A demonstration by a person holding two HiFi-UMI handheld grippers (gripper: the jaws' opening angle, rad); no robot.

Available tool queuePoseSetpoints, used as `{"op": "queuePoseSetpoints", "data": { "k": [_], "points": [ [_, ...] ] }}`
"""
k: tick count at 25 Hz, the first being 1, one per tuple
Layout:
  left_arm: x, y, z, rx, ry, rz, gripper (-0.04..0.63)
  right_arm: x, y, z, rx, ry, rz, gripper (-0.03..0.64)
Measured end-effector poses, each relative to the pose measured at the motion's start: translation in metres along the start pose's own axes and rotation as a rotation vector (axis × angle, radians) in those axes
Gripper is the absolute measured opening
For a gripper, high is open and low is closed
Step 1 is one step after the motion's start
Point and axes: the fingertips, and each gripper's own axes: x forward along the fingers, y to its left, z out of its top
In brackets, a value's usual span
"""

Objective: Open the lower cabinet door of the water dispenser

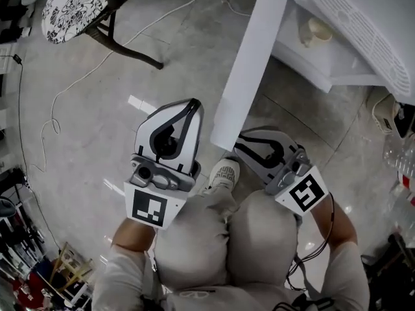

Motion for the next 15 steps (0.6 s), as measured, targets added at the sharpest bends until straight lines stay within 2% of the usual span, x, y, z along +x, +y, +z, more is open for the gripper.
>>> {"op": "queuePoseSetpoints", "data": {
  "k": [7, 15],
  "points": [
    [-0.022, 0.031, -0.005, -0.010, 0.004, 0.090, 0.002, 0.052, -0.005, 0.009, -0.038, -0.025, 0.049, 0.034],
    [-0.040, 0.049, 0.003, 0.009, -0.002, 0.146, 0.002, 0.081, -0.009, 0.008, -0.032, -0.025, 0.064, 0.034]
  ]
}}
